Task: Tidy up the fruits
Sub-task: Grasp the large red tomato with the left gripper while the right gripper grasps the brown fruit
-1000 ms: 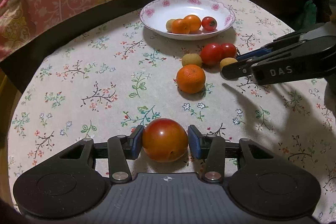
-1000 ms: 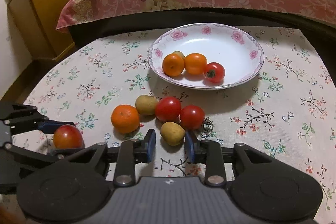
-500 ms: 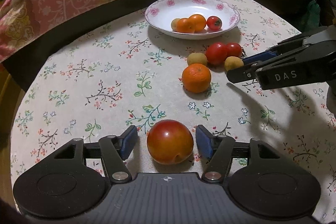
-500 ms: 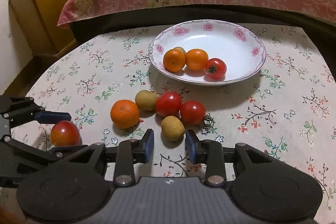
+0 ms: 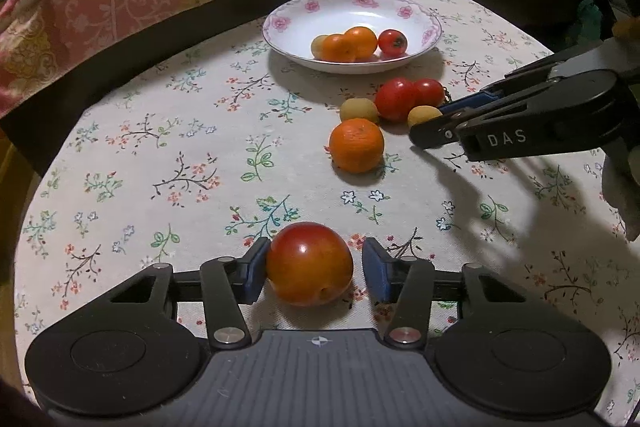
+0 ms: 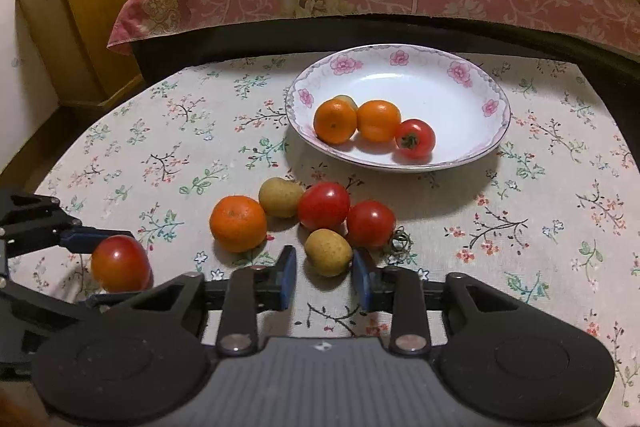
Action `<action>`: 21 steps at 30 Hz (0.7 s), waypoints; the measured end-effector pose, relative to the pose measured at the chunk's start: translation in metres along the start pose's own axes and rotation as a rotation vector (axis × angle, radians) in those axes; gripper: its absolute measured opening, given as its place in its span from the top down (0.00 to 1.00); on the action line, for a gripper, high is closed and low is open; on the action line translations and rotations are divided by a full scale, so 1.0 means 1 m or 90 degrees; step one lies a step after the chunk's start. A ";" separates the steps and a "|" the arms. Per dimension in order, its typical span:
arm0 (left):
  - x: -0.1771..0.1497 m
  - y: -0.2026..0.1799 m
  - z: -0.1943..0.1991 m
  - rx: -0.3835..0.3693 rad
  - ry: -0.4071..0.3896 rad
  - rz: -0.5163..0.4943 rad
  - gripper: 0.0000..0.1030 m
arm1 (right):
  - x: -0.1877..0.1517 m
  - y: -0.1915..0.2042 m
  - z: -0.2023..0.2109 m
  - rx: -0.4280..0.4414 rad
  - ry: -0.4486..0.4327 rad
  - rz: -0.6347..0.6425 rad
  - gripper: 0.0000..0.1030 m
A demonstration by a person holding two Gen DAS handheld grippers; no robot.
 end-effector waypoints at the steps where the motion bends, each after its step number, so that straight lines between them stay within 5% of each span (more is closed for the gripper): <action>1: 0.000 0.001 0.000 0.001 0.000 0.001 0.46 | 0.000 0.000 0.000 0.002 0.001 -0.002 0.77; 21: 0.013 -0.002 0.002 -0.015 -0.013 0.007 0.51 | 0.004 0.006 0.019 0.046 -0.013 -0.014 0.77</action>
Point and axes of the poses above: each gripper's, at about its wrist camera, not at the fingertips, and z roughly against the way its jaws point, y to its left, x to its top, the point moved 7 cm from there along -z, roughly the way its jaws point
